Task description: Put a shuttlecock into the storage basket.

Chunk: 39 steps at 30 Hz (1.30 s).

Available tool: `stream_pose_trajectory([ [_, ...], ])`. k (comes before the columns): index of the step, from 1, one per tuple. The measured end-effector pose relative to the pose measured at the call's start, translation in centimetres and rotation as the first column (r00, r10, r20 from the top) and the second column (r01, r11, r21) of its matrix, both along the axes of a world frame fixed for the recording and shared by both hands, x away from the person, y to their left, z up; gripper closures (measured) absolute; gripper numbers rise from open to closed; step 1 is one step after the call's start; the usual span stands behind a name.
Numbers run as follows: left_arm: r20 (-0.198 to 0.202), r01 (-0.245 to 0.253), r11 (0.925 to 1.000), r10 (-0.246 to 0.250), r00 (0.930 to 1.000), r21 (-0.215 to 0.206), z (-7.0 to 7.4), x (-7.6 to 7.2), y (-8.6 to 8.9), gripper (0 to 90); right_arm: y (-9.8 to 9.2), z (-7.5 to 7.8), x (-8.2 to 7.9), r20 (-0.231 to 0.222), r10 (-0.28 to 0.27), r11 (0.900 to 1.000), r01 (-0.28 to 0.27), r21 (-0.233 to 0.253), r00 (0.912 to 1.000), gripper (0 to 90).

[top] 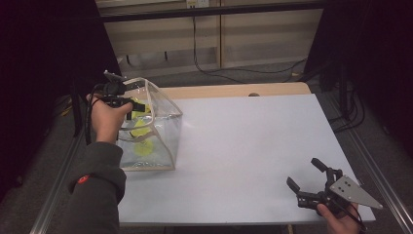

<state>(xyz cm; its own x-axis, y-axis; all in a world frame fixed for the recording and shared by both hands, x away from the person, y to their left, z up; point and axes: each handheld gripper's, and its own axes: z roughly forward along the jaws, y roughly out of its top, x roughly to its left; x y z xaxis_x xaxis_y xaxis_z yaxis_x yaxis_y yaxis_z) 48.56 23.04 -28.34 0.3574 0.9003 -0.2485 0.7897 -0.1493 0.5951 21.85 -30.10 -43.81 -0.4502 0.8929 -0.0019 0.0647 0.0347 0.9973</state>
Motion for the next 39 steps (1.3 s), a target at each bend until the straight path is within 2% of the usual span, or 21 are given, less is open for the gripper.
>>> stream_pose_trajectory([
  [8, 0.007, -0.007, 1.0, 0.007, 1.0, -0.001, -0.2, 0.1, 0.0, 85.5, 0.0, 0.0, 0.0, 0.0, 0.0, 1.0, 0.0, 0.0, 1.0, 1.2],
  [10, 0.011, -0.021, 0.9997, 0.021, 0.9997, -0.012, -0.3, 0.1, -0.1, 85.5, 0.0, 0.0, 0.0, 0.0, 0.0, 1.0, 0.0, -0.002, 1.0, 1.3],
  [13, 0.008, -0.005, 1.0, 0.005, 1.0, -0.008, -0.3, 0.0, 0.0, 84.8, 0.0, 0.0, 0.0, 0.0, 0.003, 1.0, -0.003, -0.001, 1.0, 1.3],
  [17, 0.015, -0.001, 0.9996, 0.001, 0.9999, -0.03, -0.1, -0.2, 0.1, 84.1, -0.1, 0.0, 0.0, -0.002, 0.001, 1.0, -0.001, -0.002, 1.0, 1.3],
  [22, 0.018, 0.007, 0.9992, -0.006, 0.9998, -0.04, 0.4, -0.5, 0.2, 83.3, 0.0, 0.0, 0.0, -0.001, 0.002, 1.0, -0.002, 0.001, 1.0, 1.3],
  [31, 0.035, 0.024, 0.9983, -0.022, 0.9992, -0.053, 2.1, -1.5, 0.5, 79.3, 0.0, 0.0, 0.0, 0.0, 0.0, 1.0, 0.0, -0.002, 1.0, 1.2],
  [39, 0.043, 0.047, 0.9944, -0.043, 0.9981, -0.094, 3.1, -2.3, 0.3, 72.4, 0.1, 0.0, 0.0, 0.0, 0.001, 1.0, -0.001, -0.002, 1.0, 1.2],
])
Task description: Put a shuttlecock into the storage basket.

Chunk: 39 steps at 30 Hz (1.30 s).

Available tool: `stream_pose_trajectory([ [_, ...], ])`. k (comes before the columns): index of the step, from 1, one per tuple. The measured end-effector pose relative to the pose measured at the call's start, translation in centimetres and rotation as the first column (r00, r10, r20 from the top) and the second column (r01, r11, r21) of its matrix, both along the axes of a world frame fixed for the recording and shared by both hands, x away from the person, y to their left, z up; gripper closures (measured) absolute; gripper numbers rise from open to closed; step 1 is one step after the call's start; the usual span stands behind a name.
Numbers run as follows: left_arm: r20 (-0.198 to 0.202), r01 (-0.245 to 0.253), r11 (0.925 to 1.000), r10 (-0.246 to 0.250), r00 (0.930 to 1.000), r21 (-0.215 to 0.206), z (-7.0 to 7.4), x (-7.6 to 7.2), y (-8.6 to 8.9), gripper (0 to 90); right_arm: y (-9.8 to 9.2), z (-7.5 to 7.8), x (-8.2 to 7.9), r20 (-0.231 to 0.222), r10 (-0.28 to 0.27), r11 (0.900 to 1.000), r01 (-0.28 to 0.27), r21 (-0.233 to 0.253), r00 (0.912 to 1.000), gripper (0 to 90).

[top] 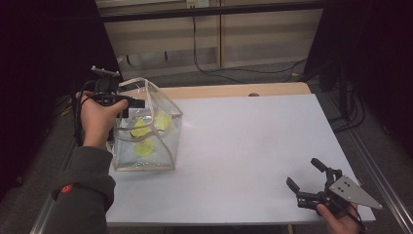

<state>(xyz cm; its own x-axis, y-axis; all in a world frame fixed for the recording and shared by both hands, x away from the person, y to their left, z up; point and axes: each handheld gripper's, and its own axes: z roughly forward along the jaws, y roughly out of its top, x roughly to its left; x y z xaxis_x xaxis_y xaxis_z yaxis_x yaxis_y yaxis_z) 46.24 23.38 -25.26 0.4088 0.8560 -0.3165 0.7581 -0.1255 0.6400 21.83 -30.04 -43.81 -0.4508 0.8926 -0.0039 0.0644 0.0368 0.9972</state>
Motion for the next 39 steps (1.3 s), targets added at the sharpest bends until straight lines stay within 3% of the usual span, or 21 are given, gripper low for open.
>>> stream_pose_trajectory([
  [4, 0.007, -0.002, 0.9995, 0.002, 1.0, -0.033, 0.1, -0.4, -0.3, 66.9, 0.0, 0.0, 0.0, 0.002, 0.002, 1.0, -0.002, -0.001, 1.0, 1.2],
  [20, 0.011, 0.094, 0.9898, -0.093, 0.9956, -0.107, 0.3, -1.8, -1.9, 47.9, 0.0, 0.1, 0.0, 0.006, 0.002, 1.0, -0.002, -0.004, 1.0, 1.2],
  [27, 0.017, 0.134, 0.9829, -0.133, 0.9909, -0.126, 0.3, -2.2, -2.6, 40.6, 0.0, 0.1, 0.0, 0.006, 0.002, 1.0, -0.002, -0.004, 1.0, 1.3],
  [39, 0.038, 0.176, 0.9776, -0.172, 0.9843, -0.116, 0.3, -2.9, -3.5, 30.7, 0.0, 0.1, -0.1, 0.002, 0.003, 1.0, -0.003, -0.006, 1.0, 1.2],
])
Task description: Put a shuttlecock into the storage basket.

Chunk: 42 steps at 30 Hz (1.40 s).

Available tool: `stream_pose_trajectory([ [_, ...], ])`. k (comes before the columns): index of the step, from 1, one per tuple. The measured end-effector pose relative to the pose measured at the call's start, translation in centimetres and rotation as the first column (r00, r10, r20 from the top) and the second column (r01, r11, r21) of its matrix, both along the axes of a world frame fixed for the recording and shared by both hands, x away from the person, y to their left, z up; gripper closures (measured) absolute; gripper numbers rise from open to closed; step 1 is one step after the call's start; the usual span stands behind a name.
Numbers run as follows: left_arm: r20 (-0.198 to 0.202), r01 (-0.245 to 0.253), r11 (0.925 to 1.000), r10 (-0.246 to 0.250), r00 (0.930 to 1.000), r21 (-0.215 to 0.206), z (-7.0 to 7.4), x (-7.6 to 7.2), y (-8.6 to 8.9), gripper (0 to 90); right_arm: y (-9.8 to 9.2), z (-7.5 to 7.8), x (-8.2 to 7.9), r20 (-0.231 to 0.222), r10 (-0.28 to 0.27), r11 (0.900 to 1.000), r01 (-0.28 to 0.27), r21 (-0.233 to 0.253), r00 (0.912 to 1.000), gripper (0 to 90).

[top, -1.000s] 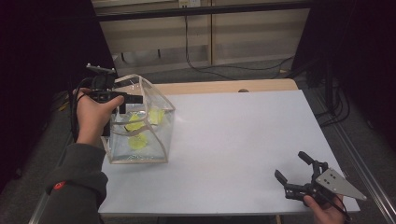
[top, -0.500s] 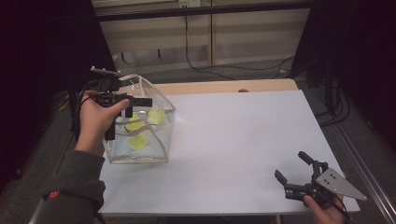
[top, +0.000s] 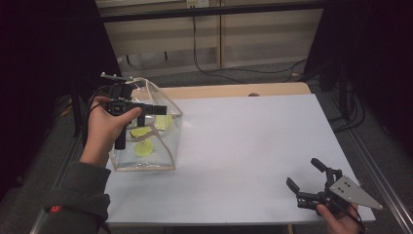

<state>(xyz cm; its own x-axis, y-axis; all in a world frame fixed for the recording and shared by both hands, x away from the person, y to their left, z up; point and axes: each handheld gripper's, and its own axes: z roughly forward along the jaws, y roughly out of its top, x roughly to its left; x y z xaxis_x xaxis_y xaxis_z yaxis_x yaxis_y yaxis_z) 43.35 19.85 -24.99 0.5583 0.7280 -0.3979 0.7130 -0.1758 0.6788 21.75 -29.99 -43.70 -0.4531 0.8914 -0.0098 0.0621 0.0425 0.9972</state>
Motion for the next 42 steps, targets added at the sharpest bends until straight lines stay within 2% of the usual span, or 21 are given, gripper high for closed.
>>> stream_pose_trajectory([
  [2, 0.001, -0.001, 1.0, 0.001, 1.0, 0.008, 0.2, 0.0, 0.1, 30.7, 0.0, 0.0, 0.0, 0.001, 0.002, 1.0, -0.002, 0.0, 1.0, 1.2],
  [6, 0.009, -0.036, 0.9992, 0.036, 0.9993, 0.016, 0.4, 0.3, 0.8, 29.9, 0.1, 0.0, 0.0, 0.0, 0.001, 1.0, -0.001, 0.002, 1.0, 1.3],
  [10, 0.022, -0.058, 0.9983, 0.057, 0.9981, 0.006, 0.9, 0.3, 1.3, 27.7, 0.0, 0.0, 0.0, 0.001, 0.003, 1.0, -0.003, 0.002, 1.0, 1.3],
  [14, 0.04, -0.04, 0.9992, 0.04, 0.9984, 0.001, 1.5, -0.1, 1.1, 24.7, 0.0, 0.0, 0.0, 0.001, 0.003, 1.0, -0.003, 0.001, 1.0, 1.3],
  [22, 0.065, 0.02, 0.9991, -0.017, 0.9977, -0.038, 2.0, -1.2, 0.2, 21.0, 0.0, 0.0, 0.0, 0.0, 0.001, 1.0, -0.001, 0.001, 1.0, 1.2],
  [42, 0.109, 0.094, 0.9928, -0.085, 0.9904, -0.075, 0.5, -3.5, 0.0, 18.0, 0.0, 0.0, -0.2, 0.002, 0.001, 1.0, -0.001, 0.0, 1.0, 1.3],
])
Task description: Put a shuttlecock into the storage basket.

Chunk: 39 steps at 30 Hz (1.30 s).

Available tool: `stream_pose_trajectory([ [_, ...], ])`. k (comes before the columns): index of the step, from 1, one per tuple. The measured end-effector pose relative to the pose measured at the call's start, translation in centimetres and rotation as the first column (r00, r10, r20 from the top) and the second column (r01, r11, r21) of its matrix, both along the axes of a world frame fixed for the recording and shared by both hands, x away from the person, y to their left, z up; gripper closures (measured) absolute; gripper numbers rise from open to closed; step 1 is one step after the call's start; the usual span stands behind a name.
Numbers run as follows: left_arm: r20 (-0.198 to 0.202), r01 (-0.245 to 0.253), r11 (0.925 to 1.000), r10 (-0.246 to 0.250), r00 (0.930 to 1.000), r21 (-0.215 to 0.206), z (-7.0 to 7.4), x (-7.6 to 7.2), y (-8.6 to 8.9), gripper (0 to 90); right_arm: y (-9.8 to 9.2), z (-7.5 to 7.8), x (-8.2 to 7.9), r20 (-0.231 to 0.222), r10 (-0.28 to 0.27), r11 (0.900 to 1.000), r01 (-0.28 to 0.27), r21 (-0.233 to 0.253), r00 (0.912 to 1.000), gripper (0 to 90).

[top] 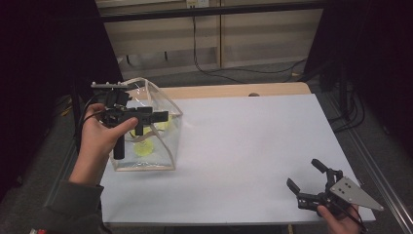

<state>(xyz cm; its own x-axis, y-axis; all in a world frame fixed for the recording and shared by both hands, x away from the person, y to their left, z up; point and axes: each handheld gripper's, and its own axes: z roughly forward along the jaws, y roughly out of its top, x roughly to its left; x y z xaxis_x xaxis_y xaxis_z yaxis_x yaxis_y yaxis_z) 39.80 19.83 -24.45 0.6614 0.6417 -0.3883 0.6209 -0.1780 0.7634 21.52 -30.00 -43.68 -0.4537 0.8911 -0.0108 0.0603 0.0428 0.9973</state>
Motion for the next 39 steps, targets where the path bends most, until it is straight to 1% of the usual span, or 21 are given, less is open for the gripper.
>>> stream_pose_trajectory([
  [5, 0.01, 0.016, 0.9996, -0.016, 0.9998, -0.025, -0.4, -0.3, -0.1, 16.8, 0.0, 0.0, 0.0, 0.002, 0.001, 1.0, -0.001, 0.0, 1.0, 1.3],
  [11, 0.011, 0.046, 0.9987, -0.045, 0.9989, -0.024, -0.7, -0.7, -0.2, 16.4, 0.0, 0.0, 0.0, 0.001, 0.003, 1.0, -0.003, -0.004, 1.0, 1.3],
  [12, 0.012, 0.054, 0.9984, -0.053, 0.9985, -0.018, -0.7, -0.7, -0.2, 16.1, 0.0, 0.0, 0.0, 0.002, 0.003, 1.0, -0.003, -0.004, 1.0, 1.3],
  [14, 0.005, 0.059, 0.998, -0.059, 0.9982, -0.021, -0.8, -0.9, -0.3, 15.8, 0.0, 0.0, 0.0, 0.002, 0.002, 1.0, -0.002, -0.006, 1.0, 1.3],
  [15, 0.007, 0.071, 0.9974, -0.071, 0.9975, -0.013, -0.8, -0.9, -0.2, 15.6, 0.0, 0.0, 0.0, 0.002, 0.004, 1.0, -0.003, -0.005, 1.0, 1.2],
  [16, 0.002, 0.077, 0.9969, -0.077, 0.997, -0.015, -0.9, -1.0, -0.3, 15.4, 0.0, 0.0, 0.0, 0.001, 0.004, 1.0, -0.004, -0.005, 1.0, 1.3],
  [18, -0.003, 0.096, 0.9953, -0.096, 0.9954, -0.013, -0.9, -1.1, -0.5, 15.1, 0.0, 0.0, 0.0, 0.001, 0.003, 1.0, -0.003, -0.005, 1.0, 1.3],
  [21, 0.001, 0.116, 0.9931, -0.116, 0.9932, -0.015, -1.1, -1.4, -0.7, 13.9, 0.0, 0.0, 0.0, 0.0, 0.001, 1.0, -0.001, -0.005, 1.0, 1.3],
  [22, 0.006, 0.131, 0.9914, -0.131, 0.9914, -0.004, -1.2, -1.4, -0.8, 13.2, 0.0, 0.0, 0.0, 0.0, 0.001, 1.0, -0.001, -0.004, 1.0, 1.3],
  [24, 0.005, 0.15, 0.9888, -0.15, 0.9887, 0.002, -1.4, -1.5, -0.9, 11.8, 0.0, 0.0, 0.0, 0.0, 0.001, 1.0, -0.001, -0.005, 1.0, 1.3],
  [28, -0.002, 0.163, 0.9865, -0.164, 0.9865, -0.005, -1.6, -1.6, -1.3, 11.4, 0.0, 0.0, 0.0, 0.001, 0.002, 1.0, -0.002, -0.006, 1.0, 1.3],
  [32, -0.007, 0.184, 0.9829, -0.184, 0.9829, 0.002, -1.8, -1.8, -1.5, 10.4, 0.0, 0.0, 0.0, 0.001, 0.001, 1.0, -0.001, -0.007, 1.0, 1.3],
  [34, -0.006, 0.188, 0.9822, -0.188, 0.9822, -0.005, -1.9, -1.9, -1.6, 10.4, 0.0, 0.1, 0.0, 0.001, 0.0, 1.0, 0.0, 0.001, 1.0, 1.3],
  [35, -0.006, 0.2, 0.9798, -0.2, 0.9798, 0.0, -2.0, -2.0, -1.6, 10.1, 0.0, 0.1, -0.1, 0.001, -0.001, 1.0, 0.001, 0.0, 1.0, 1.3],
  [38, -0.007, 0.212, 0.9774, -0.212, 0.9773, -0.002, -2.3, -2.1, -1.8, 9.5, 0.0, 0.1, -0.1, 0.001, 0.002, 1.0, -0.002, -0.005, 1.0, 1.3],
  [39, -0.009, 0.22, 0.9755, -0.22, 0.9755, -0.001, -2.4, -2.2, -1.9, 9.1, 0.0, 0.1, -0.1, 0.001, 0.002, 1.0, -0.002, -0.005, 1.0, 1.2],
])
